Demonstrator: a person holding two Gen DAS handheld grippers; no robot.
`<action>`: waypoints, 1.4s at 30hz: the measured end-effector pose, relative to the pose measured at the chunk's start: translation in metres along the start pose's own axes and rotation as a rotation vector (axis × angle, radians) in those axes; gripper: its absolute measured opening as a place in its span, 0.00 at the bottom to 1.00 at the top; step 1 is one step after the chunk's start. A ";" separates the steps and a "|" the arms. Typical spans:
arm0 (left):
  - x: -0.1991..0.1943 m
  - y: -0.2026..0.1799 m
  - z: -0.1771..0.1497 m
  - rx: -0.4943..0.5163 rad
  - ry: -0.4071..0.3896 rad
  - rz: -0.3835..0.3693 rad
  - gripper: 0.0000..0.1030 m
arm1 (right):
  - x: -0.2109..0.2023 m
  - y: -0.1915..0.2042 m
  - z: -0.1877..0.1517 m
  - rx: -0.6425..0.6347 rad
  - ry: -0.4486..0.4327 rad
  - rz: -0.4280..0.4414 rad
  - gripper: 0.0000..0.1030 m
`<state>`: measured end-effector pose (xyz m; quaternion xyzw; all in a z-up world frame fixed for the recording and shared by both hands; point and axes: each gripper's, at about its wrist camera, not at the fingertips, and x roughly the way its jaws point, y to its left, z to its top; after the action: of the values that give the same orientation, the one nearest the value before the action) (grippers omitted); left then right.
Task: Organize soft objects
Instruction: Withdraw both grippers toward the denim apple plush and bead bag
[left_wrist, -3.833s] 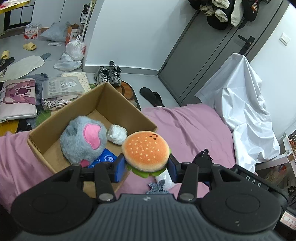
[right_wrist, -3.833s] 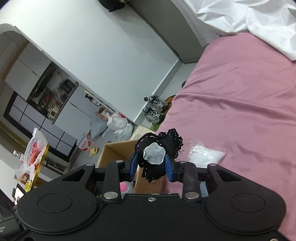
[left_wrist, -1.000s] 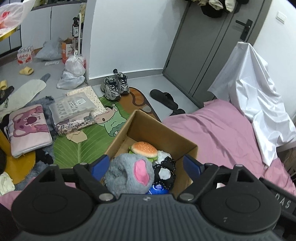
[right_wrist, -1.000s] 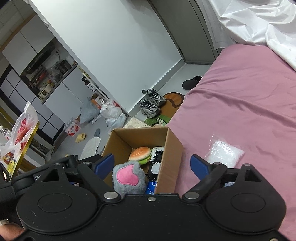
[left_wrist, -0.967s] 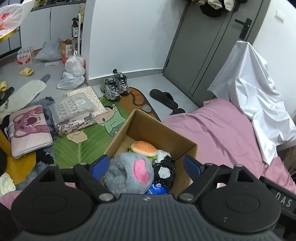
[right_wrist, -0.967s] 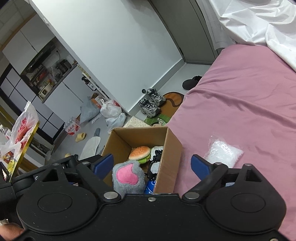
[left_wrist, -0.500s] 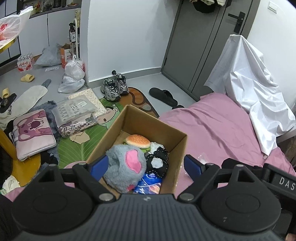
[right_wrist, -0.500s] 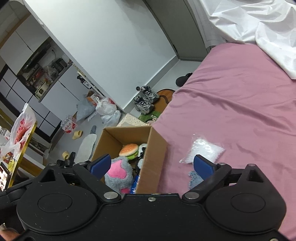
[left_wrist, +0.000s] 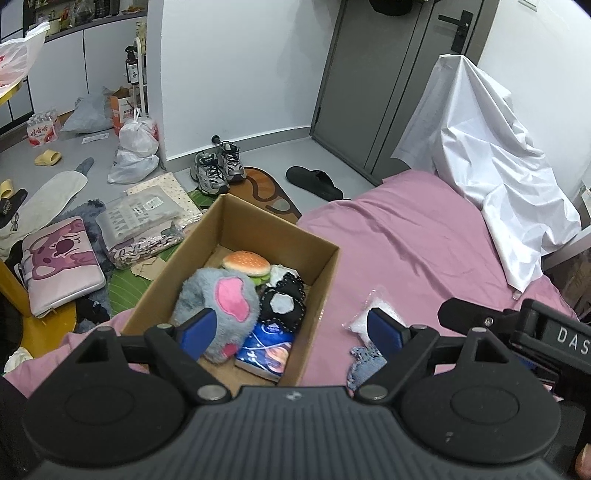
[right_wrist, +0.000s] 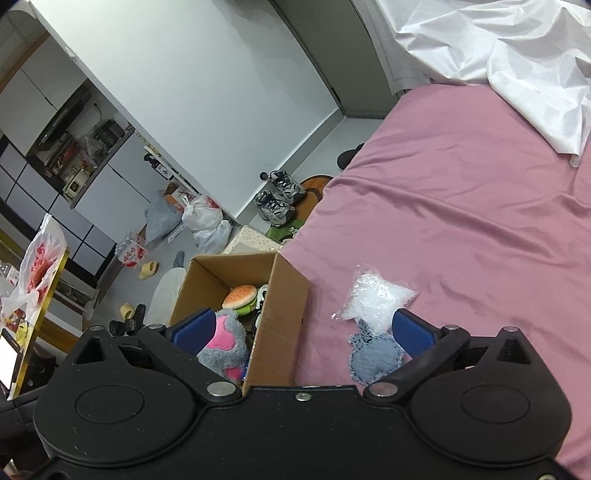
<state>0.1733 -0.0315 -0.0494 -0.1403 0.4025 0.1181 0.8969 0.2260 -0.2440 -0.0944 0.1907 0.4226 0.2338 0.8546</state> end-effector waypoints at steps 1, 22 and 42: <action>0.000 -0.002 -0.001 0.000 0.002 0.000 0.85 | -0.001 -0.001 0.000 0.003 0.002 0.000 1.00; 0.010 -0.037 -0.014 0.004 0.027 -0.032 0.85 | -0.014 -0.033 0.005 0.073 0.000 -0.031 1.00; 0.046 -0.059 -0.028 -0.052 0.057 -0.058 0.76 | 0.004 -0.071 0.006 0.208 0.022 -0.085 1.00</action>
<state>0.2031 -0.0921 -0.0930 -0.1785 0.4206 0.0982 0.8840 0.2495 -0.3006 -0.1304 0.2576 0.4616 0.1542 0.8347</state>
